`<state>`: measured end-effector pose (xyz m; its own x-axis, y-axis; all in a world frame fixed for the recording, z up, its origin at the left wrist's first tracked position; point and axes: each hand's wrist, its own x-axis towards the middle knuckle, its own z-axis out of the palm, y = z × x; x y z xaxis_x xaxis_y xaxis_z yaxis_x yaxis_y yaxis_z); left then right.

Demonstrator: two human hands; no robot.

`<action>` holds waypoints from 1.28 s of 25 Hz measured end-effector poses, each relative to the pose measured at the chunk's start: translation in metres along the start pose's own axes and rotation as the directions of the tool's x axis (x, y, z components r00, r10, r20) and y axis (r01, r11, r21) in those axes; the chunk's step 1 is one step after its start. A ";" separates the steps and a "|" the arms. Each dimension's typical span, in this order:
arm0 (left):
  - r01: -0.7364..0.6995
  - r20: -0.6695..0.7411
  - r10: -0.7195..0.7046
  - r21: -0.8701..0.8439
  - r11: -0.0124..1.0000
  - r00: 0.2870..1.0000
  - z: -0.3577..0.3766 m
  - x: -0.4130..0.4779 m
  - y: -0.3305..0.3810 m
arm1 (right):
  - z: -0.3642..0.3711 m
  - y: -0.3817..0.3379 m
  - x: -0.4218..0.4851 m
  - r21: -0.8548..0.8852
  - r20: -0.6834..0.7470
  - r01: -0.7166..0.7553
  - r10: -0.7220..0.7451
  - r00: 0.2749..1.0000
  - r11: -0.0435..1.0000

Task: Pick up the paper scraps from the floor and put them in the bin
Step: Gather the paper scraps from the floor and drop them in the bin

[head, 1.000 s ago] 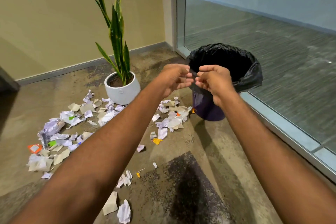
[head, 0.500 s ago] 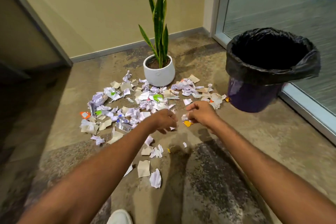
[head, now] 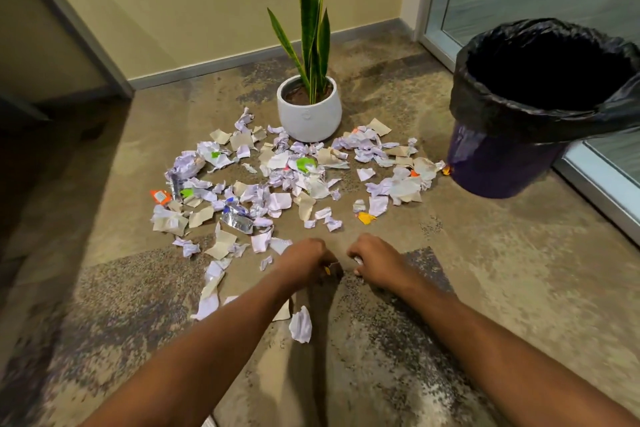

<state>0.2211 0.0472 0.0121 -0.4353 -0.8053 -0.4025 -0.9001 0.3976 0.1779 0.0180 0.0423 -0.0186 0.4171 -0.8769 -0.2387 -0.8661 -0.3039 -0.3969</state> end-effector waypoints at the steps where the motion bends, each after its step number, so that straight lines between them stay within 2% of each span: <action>1: -0.024 -0.017 0.025 0.049 0.998 1.000 0.003 0.001 -0.002 | 0.002 0.001 0.000 -0.002 -0.030 0.012 -0.012 0.999 1.000; 8: -0.072 -0.184 0.092 0.109 0.991 0.979 0.014 0.003 -0.007 | 0.012 0.011 0.002 0.064 -0.100 -0.015 0.022 0.995 0.998; 13: -0.046 -0.173 0.047 0.009 0.999 0.984 0.012 0.008 -0.007 | 0.015 0.012 0.004 0.144 -0.108 -0.071 0.087 0.990 0.987; 16: -0.028 -0.200 0.009 -0.090 0.996 0.980 0.014 0.012 -0.004 | 0.012 0.011 0.003 0.359 -0.061 -0.157 0.191 0.980 0.920; 18: 0.020 -0.246 -0.102 -0.315 0.949 0.964 0.018 0.015 -0.001 | 0.007 0.009 0.001 0.559 -0.032 -0.200 0.262 0.964 0.804; 19: 0.050 -0.251 -0.188 -0.470 0.881 0.950 0.018 0.016 0.001 | 0.003 0.008 0.000 0.645 -0.023 -0.206 0.288 0.957 0.736; 21: 0.093 -0.187 -0.335 -0.737 0.669 0.923 0.016 0.021 0.009 | -0.008 0.007 -0.001 0.764 0.001 -0.202 0.312 0.950 0.612; 23: 0.104 -0.100 -0.400 -0.883 0.458 0.911 0.009 0.027 0.016 | -0.020 0.007 -0.002 0.826 0.008 -0.183 0.313 0.950 0.533; 25: 0.072 -0.041 -0.397 -0.962 0.264 0.917 -0.001 0.032 0.024 | -0.034 0.009 -0.001 0.859 -0.020 -0.157 0.337 0.941 0.487; 27: 0.017 -0.036 -0.372 -0.990 0.139 0.928 -0.014 0.038 0.031 | -0.046 0.012 0.000 0.848 -0.095 -0.116 0.364 0.927 0.518; 32: -0.055 -0.021 -0.376 -0.995 -0.079 0.926 -0.048 0.055 0.069 | -0.085 0.025 -0.002 0.753 -0.328 -0.026 0.409 0.852 0.658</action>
<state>0.1344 0.0088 0.0450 -0.0652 -0.9048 -0.4209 0.0778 -0.4251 0.9018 -0.0278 0.0052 0.0472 -0.0893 -0.9932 -0.0749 -0.3734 0.1031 -0.9219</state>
